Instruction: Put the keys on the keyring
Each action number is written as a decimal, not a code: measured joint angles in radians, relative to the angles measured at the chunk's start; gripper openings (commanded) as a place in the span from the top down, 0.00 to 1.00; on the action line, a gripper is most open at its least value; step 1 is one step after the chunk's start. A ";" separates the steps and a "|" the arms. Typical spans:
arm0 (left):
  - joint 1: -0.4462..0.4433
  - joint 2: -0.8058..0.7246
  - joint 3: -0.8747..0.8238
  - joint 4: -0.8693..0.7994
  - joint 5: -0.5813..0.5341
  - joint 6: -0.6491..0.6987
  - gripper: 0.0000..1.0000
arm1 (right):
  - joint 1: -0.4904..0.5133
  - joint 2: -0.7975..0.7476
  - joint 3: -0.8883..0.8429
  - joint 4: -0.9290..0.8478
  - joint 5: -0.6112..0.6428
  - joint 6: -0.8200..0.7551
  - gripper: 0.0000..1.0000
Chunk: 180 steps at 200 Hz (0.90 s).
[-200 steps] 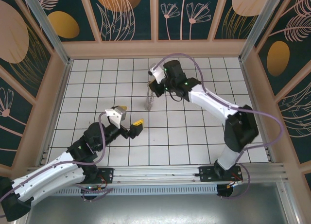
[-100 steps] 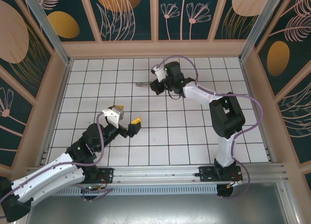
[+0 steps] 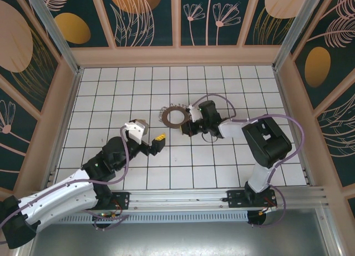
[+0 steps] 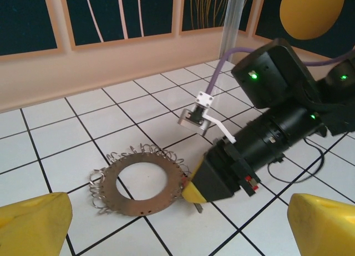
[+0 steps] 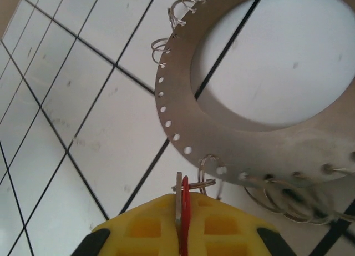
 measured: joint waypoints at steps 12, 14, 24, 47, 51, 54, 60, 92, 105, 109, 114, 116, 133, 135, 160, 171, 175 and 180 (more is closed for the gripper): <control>0.000 0.013 0.000 0.009 0.003 0.000 0.01 | 0.018 -0.023 -0.037 0.023 0.005 0.021 0.75; 0.000 0.015 0.000 0.011 0.003 0.000 0.01 | 0.021 -0.027 -0.042 0.024 0.006 0.028 0.73; 0.000 0.031 0.000 0.020 0.007 -0.003 0.01 | 0.035 -0.045 -0.060 0.035 0.014 0.042 0.68; 0.000 0.083 0.000 0.045 0.019 -0.027 0.01 | 0.057 -0.112 -0.101 0.046 0.047 0.050 0.56; 0.000 0.096 0.001 0.048 0.021 -0.032 0.01 | 0.057 -0.134 -0.108 0.040 0.062 0.047 0.54; 0.000 0.104 0.001 0.051 0.024 -0.036 0.01 | 0.058 -0.147 -0.113 0.039 0.064 0.046 0.52; 0.000 0.127 0.003 0.055 0.029 -0.045 0.01 | 0.058 -0.180 -0.120 0.026 0.088 0.039 0.48; 0.000 0.330 0.057 0.063 0.069 -0.099 0.01 | 0.047 -0.429 -0.140 -0.032 0.270 -0.021 0.01; 0.002 0.417 0.095 0.063 0.071 -0.117 0.01 | 0.020 -0.525 -0.157 -0.030 0.333 -0.052 0.01; 0.004 0.443 0.108 0.062 0.071 -0.122 0.01 | 0.006 -0.552 -0.165 -0.027 0.351 -0.061 0.01; 0.010 0.466 0.121 0.061 0.074 -0.128 0.01 | -0.017 -0.580 -0.177 -0.018 0.366 -0.070 0.01; 0.015 0.477 0.127 0.062 0.075 -0.131 0.01 | -0.025 -0.588 -0.181 -0.016 0.372 -0.073 0.01; 0.094 0.533 0.164 0.065 0.105 -0.156 0.01 | -0.140 -0.661 -0.247 0.039 0.402 -0.089 0.01; 0.110 0.537 0.167 0.066 0.104 -0.158 0.01 | -0.156 -0.668 -0.257 0.048 0.408 -0.090 0.01; 0.309 0.545 0.186 0.089 0.096 -0.181 0.01 | -0.333 -0.690 -0.370 0.163 0.451 -0.084 0.01; 0.393 0.517 0.182 0.101 0.072 -0.183 0.01 | -0.384 -0.664 -0.404 0.222 0.470 -0.084 0.01; 0.417 0.505 0.177 0.111 0.062 -0.183 0.01 | -0.397 -0.653 -0.411 0.241 0.473 -0.085 0.01; 0.449 0.481 0.169 0.127 0.044 -0.183 0.01 | -0.414 -0.632 -0.417 0.267 0.480 -0.086 0.01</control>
